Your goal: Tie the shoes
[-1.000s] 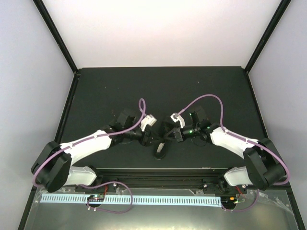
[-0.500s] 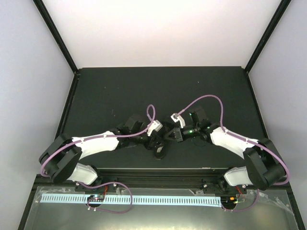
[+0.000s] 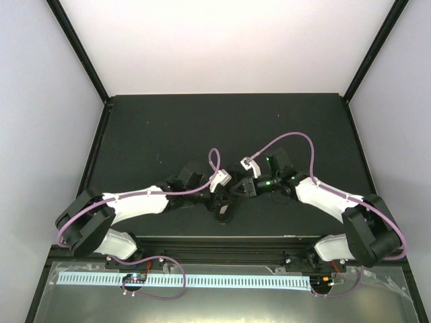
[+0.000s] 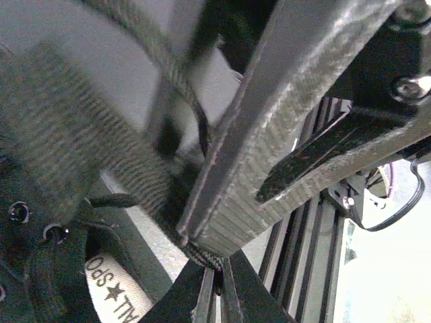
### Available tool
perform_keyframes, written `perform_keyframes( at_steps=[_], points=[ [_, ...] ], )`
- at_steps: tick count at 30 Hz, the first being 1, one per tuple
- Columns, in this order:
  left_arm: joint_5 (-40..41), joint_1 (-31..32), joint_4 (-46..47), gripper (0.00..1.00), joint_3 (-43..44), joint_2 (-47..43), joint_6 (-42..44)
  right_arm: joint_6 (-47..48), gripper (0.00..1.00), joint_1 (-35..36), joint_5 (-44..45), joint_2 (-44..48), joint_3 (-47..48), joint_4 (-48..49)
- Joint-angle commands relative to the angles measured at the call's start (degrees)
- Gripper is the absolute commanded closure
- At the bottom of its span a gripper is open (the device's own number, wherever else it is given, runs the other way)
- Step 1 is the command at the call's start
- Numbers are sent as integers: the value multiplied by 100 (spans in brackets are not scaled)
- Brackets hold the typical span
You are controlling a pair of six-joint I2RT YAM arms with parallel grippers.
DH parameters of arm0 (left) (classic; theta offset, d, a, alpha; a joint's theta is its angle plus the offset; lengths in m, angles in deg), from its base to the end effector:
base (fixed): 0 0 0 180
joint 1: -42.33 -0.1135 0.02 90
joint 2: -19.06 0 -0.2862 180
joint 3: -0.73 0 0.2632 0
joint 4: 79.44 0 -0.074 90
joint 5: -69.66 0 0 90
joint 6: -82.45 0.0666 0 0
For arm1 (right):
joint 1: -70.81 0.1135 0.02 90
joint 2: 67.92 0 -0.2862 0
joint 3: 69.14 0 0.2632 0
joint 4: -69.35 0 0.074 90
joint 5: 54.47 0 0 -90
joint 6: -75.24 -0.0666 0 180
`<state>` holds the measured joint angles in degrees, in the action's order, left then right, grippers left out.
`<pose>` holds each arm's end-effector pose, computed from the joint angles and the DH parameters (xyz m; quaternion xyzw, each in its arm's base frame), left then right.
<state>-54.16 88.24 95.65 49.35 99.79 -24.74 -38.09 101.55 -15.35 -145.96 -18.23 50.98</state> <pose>0.1822 -0.2413 0.1782 0.3381 0.7974 -0.4451 0.2275 0.2110 0.1856 0.1907 -0.2163 0.8235 0.5096 0.1239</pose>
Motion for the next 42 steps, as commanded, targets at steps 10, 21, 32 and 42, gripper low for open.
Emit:
perform_keyframes(
  at_steps=[10,21,32,42],
  points=[
    [233,321,-39,99,-247,-542,-1081,-512,9,-279,1655,1367,72,-1478],
    [334,703,77,99,-291,-330,-1518,-1397,10,-279,2168,2825,-630,-1640],
    [891,-96,-1918,98,922,-1141,-971,-929,20,-280,2871,2570,-316,-2077],
    [119,-797,-2500,98,1118,-1132,-741,-753,24,-279,3074,2484,-545,-2115]
  ],
)
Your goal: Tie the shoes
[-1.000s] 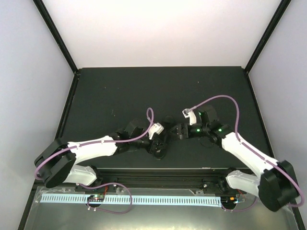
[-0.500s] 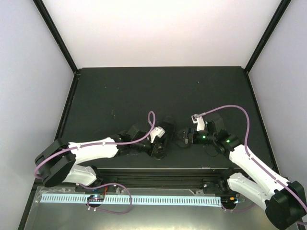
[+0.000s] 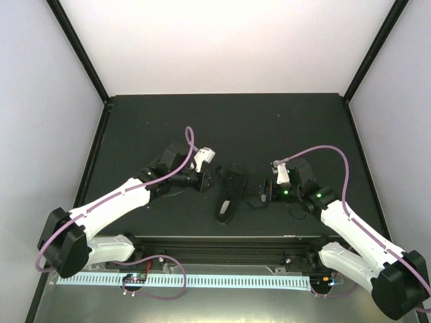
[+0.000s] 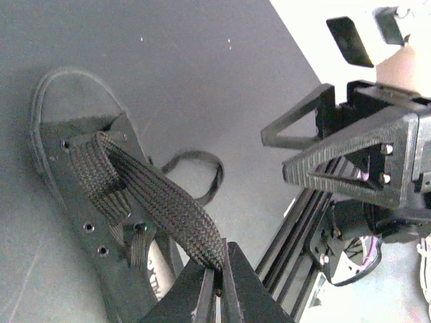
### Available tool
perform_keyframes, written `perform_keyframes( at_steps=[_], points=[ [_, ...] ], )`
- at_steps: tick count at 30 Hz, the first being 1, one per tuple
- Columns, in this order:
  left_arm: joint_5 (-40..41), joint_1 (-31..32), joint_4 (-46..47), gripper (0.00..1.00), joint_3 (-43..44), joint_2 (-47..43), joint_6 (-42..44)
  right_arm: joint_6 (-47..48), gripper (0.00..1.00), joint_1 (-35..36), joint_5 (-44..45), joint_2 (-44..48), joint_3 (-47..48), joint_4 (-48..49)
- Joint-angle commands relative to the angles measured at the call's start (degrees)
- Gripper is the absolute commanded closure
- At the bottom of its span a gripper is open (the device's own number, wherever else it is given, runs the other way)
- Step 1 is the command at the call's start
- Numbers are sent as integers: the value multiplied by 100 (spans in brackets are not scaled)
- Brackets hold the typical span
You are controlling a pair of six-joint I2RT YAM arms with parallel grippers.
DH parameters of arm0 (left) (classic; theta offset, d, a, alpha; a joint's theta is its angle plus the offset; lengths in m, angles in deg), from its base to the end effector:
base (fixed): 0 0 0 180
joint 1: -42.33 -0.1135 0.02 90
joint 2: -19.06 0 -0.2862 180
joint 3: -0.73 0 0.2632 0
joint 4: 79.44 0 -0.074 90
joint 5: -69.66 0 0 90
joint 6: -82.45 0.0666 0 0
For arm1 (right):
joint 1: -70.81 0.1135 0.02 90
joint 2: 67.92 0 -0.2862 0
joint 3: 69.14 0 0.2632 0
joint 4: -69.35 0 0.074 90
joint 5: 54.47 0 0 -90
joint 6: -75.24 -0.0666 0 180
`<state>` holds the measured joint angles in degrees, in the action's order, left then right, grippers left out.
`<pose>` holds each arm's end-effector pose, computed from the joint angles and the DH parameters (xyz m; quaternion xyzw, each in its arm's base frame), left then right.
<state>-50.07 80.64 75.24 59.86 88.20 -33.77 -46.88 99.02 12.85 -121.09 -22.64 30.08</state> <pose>0.2030 -0.2025 0.2590 0.2076 0.8414 -0.4296 0.2536 0.1677 0.1191 0.2147 -0.0427 0.9109 0.3424 0.2264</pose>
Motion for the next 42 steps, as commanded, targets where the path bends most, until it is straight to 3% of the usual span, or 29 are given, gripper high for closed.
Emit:
perform_keyframes(
  at_steps=[1,7,13,16,20,22,32,42],
  points=[
    [-285,-60,-455,98,63,14,150,120,24,-26,401,-37,-152,-9],
    [-442,-345,-379,98,74,82,5,-15,35,34,1496,-639,-147,-375],
    [-650,-611,-579,98,307,79,60,-105,40,258,2167,-1115,-49,-573],
    [-841,-758,-852,98,489,54,136,298,38,439,1336,-792,13,42],
    [-1130,-838,-1378,98,850,102,319,520,24,474,-775,-210,7,1868],
    [-1135,-848,-1492,98,925,93,317,374,22,505,-1330,-216,164,2358],
    [-1351,-850,-1137,98,868,14,-22,583,32,1569,-1205,-1320,1247,2423],
    [-1422,-846,-1023,98,792,-49,-77,886,57,1762,-867,-2157,1807,2229]
  ],
)
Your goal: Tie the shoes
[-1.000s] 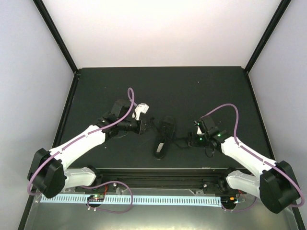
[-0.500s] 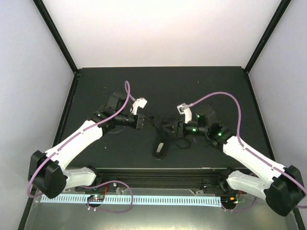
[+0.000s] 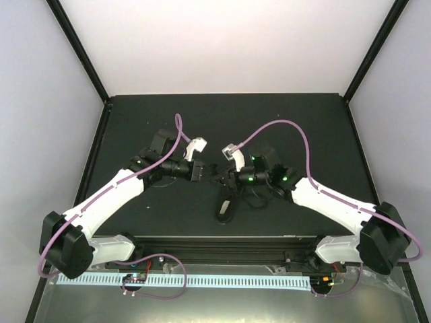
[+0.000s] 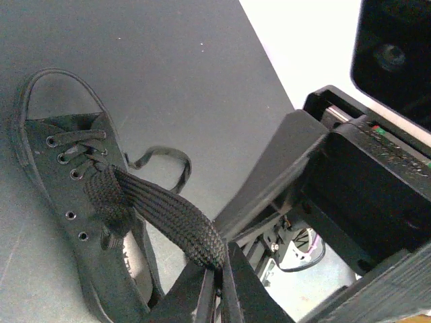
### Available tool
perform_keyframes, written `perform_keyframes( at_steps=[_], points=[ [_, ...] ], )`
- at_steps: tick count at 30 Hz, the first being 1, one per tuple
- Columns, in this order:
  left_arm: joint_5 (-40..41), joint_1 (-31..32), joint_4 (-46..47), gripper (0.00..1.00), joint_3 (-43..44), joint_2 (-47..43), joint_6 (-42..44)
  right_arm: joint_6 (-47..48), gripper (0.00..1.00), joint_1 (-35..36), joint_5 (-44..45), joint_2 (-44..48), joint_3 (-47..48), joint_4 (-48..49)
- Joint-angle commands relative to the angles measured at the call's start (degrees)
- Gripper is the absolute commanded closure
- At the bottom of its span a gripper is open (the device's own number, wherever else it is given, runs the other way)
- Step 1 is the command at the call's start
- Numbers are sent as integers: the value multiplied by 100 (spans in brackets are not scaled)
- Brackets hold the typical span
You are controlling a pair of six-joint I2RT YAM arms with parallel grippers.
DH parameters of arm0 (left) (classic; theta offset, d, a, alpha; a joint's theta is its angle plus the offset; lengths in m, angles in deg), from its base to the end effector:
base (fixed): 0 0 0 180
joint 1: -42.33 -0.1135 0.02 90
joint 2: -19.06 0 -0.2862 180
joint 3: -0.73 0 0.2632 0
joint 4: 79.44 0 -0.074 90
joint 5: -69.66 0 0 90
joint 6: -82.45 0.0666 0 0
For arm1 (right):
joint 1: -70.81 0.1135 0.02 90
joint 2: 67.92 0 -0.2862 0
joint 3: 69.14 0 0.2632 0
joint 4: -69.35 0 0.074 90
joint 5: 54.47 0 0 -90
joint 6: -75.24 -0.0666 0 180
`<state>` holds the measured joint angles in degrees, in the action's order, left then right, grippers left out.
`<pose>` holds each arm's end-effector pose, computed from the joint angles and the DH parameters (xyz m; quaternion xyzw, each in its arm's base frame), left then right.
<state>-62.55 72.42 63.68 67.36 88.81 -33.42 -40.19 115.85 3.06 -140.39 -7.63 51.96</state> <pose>0.2183 -0.1782 0.2884 0.1832 0.8393 -0.4732 0.1951 0.1915 0.2423 0.2745 -0.2816 0.7881 0.4799 0.2633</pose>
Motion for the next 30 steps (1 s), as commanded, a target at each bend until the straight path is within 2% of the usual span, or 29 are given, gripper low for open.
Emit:
perform_keyframes(
  at_steps=[1,3,6,7,8,10,11,13,20,25,30],
  points=[
    [-185,-21,149,98,36,-109,-120,248,62,92,117,-289,346,14],
    [-184,-21,174,98,28,-116,-127,294,72,99,107,-369,405,-3],
    [-155,-24,273,98,-41,-134,-98,290,95,101,240,-313,422,-79],
    [-111,-29,350,96,-83,-163,-44,273,98,95,406,-259,422,-168],
    [-43,-38,442,86,-120,-201,66,257,98,93,603,-189,422,-297],
    [356,-72,576,54,-265,-317,321,185,98,99,1110,-13,421,-620],
    [603,-88,677,43,-361,-385,450,145,98,91,1357,68,426,-807],
    [903,-121,1217,33,-650,-527,705,116,98,73,1646,232,446,-1126],
    [410,-69,4455,27,-2393,-571,1047,-49,99,-8,1947,768,628,-1764],
    [315,197,4815,29,-2294,49,1624,-214,98,-34,1923,975,799,-1830],
    [260,478,5065,30,-1972,734,1714,-363,98,-55,1938,1029,993,-1847]
  ],
)
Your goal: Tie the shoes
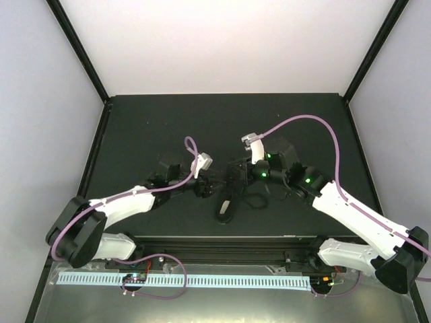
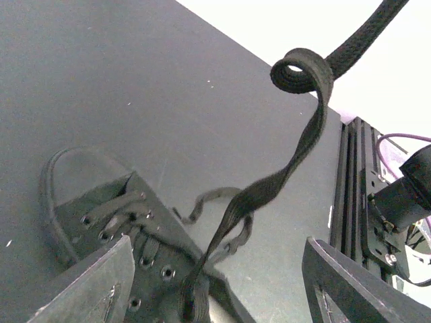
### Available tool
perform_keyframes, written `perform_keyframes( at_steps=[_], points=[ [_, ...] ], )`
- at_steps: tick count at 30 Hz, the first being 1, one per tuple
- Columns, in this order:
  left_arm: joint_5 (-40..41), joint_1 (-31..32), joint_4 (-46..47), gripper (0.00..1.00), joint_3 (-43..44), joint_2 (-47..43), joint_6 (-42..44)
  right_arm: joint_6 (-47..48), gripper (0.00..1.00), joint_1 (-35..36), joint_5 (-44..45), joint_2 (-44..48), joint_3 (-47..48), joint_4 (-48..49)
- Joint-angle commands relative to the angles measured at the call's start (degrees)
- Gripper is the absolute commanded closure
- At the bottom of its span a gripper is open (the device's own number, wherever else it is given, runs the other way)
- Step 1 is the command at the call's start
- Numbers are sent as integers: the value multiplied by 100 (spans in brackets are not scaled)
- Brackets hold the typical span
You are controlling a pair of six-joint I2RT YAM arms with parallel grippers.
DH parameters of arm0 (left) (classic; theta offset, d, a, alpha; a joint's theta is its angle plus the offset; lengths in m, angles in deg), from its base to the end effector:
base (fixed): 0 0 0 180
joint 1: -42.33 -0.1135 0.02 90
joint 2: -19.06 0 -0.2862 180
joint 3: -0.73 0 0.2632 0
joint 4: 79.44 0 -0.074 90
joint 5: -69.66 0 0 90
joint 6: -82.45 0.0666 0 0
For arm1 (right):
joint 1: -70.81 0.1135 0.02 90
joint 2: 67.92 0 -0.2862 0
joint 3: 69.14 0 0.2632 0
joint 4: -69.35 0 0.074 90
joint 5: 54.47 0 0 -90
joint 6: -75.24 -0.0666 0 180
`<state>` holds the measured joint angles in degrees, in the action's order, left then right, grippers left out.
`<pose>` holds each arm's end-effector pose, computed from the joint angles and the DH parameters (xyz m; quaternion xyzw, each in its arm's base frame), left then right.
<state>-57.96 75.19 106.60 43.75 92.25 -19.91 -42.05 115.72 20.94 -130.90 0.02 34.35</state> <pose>0.2135 -0.1863 0.2034 0.3139 0.7506 -0.4477 0.3711 0.1815 0.2046 0.3301 -0.1946 0.8339 0.3857 0.3434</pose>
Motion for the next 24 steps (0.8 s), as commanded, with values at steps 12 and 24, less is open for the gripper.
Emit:
perform_keyframes(
  at_steps=[12,24],
  points=[
    [-148,521,960,80,871,1204,5,-365,98,-164,678,100,562,-253],
    [-75,481,175,98,1251,1673,-936,-516,47,-1273,457,-1682,385,-190]
  ],
)
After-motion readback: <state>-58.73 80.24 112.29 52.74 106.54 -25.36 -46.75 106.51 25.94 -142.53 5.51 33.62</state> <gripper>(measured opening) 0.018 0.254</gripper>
